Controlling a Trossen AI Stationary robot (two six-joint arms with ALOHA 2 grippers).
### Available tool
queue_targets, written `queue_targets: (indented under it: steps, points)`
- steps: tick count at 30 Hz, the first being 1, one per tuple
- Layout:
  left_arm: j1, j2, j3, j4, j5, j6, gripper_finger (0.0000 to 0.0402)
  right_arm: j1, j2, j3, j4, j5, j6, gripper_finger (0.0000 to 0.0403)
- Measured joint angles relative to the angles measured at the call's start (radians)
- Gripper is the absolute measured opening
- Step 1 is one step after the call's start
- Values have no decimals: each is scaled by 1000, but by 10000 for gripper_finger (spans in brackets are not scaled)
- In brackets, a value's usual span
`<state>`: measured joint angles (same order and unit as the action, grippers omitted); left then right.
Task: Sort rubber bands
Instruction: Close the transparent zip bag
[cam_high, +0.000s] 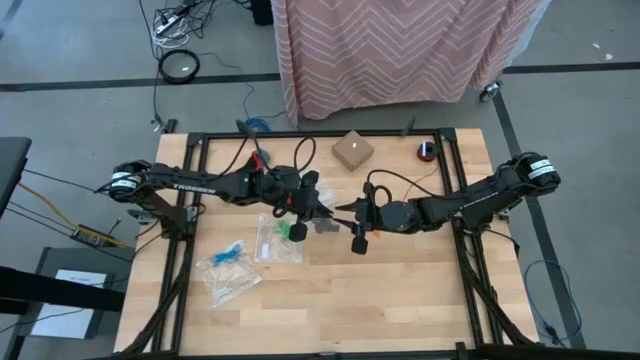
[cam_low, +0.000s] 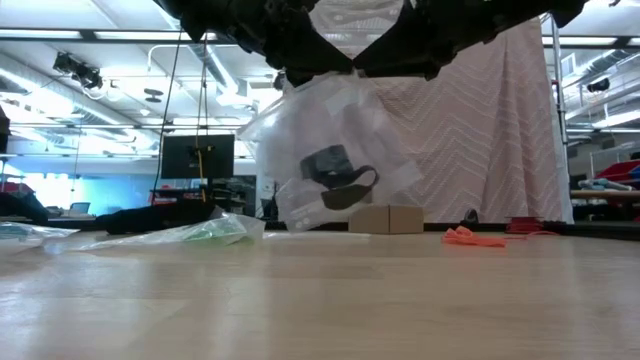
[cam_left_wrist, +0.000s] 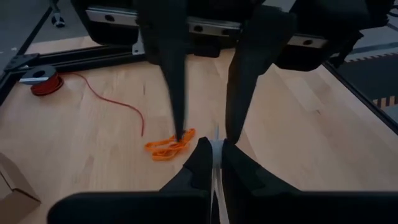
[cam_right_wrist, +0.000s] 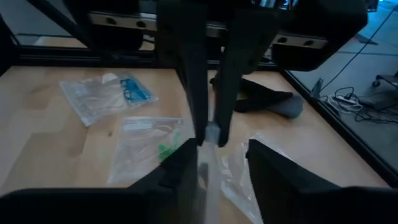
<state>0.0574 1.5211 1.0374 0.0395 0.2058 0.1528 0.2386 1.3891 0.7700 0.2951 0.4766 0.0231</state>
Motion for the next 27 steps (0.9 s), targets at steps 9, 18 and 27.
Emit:
queue_targets:
  steps: [9, 18, 27]
  points:
    - [0, 2, 0, 17, -2, 0, 20, 0, 0, 0, 7, -8, -31, 41]
    - [0, 10, 0, 20, 2, -8, 20, 6, 0, 0, 5, 45, -62, 1]
    - [-2, 13, 0, -70, -11, -19, 19, 16, 0, 0, 20, 63, -80, 0]
